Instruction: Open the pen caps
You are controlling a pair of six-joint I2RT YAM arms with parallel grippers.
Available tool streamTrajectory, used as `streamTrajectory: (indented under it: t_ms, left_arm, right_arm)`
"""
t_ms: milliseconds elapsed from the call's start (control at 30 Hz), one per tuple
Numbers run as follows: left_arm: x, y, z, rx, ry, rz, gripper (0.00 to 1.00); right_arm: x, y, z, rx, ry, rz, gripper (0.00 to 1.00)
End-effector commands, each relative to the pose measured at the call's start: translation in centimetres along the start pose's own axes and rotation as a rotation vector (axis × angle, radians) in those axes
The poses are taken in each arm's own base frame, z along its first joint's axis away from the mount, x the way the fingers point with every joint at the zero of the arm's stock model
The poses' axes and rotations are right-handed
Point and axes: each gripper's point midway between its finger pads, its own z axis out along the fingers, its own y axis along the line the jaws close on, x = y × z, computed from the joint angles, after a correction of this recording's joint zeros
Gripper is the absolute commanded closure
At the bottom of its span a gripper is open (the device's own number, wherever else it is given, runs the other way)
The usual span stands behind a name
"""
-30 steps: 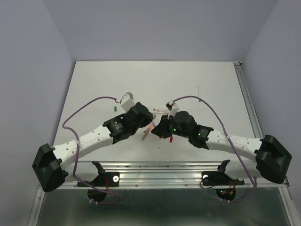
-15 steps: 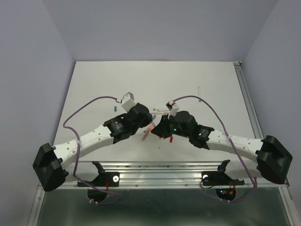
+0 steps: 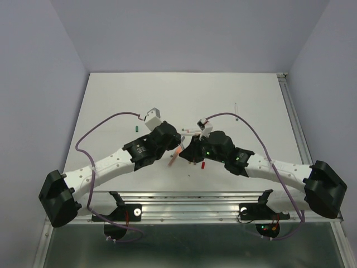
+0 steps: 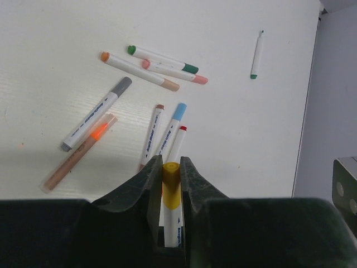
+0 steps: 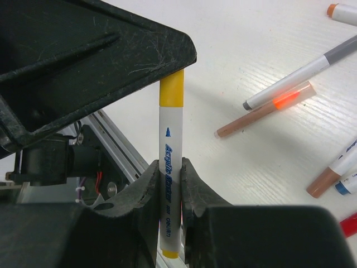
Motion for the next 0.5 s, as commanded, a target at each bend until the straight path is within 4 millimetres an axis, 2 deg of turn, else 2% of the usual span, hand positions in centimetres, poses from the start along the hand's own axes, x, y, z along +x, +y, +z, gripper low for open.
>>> streamTrajectory:
  t_ms: [0,67,100,133,167,200,233,267,300,333,367,400,467]
  left_arm:
    - [-3.8,-1.6,1.0,0.07,-0.145,-0.006,1.0]
    - [-5.9,-1.1,2.1,0.031,-0.197,-0.018,1.0]
    - [-7.0,-0.8,2.5,0.014,-0.224,-0.014,1.0]
    - [-9.2,0.5,3.5,-0.031,-0.27,-0.032,1.0]
    - [-10.9,0.1,3.7,-0.029,-0.306,-0.031,1.0]
    - [-12.2,0.5,4.0,-0.053,-0.338,-0.047,1.0]
    - [-13.3,1.3,4.8,-0.096,-0.367,-0.03,1.0]
    - [-16.1,1.6,4.9,-0.12,-0.421,-0.051,1.0]
    - [-17.3,1.9,5.2,-0.141,-0.439,-0.049,1.0]
    - [-17.9,2.5,6.0,-0.168,-0.441,-0.041,1.0]
    - [-19.7,3.0,6.2,-0.178,-0.46,-0.059,1.0]
    - [-20.2,3.2,6.4,-0.182,-0.459,-0.06,1.0]
    - [-20.6,3.6,6.8,-0.185,-0.444,-0.031,1.0]
  right_arm:
    - [-1.8,5.5,-0.9,-0.23,-0.029,-0.054,0.99]
    - [-1.1,6.0,-1.4,-0.27,-0.009,-0.044,0.99]
    - [0.0,6.4,-1.8,-0.303,0.039,-0.028,0.99]
    - [1.1,6.1,-2.1,-0.321,0.069,-0.015,0.99]
    - [2.4,7.1,-3.0,-0.375,0.115,-0.007,0.99]
    - [3.2,7.3,-3.2,-0.388,0.127,-0.013,0.99]
    - [4.9,7.3,-3.6,-0.396,0.174,-0.006,0.99]
    - [5.7,8.0,-4.3,-0.418,0.194,-0.017,0.99]
    - [7.5,9.0,-5.0,-0.446,0.238,-0.028,0.99]
    - [8.4,9.5,-5.4,-0.452,0.254,-0.024,0.99]
    - [9.3,9.5,-5.9,-0.456,0.272,-0.019,0.99]
    - [9.8,9.7,-6.4,-0.468,0.285,-0.021,0.99]
    - [9.9,8.9,-6.5,-0.416,0.273,0.0,0.99]
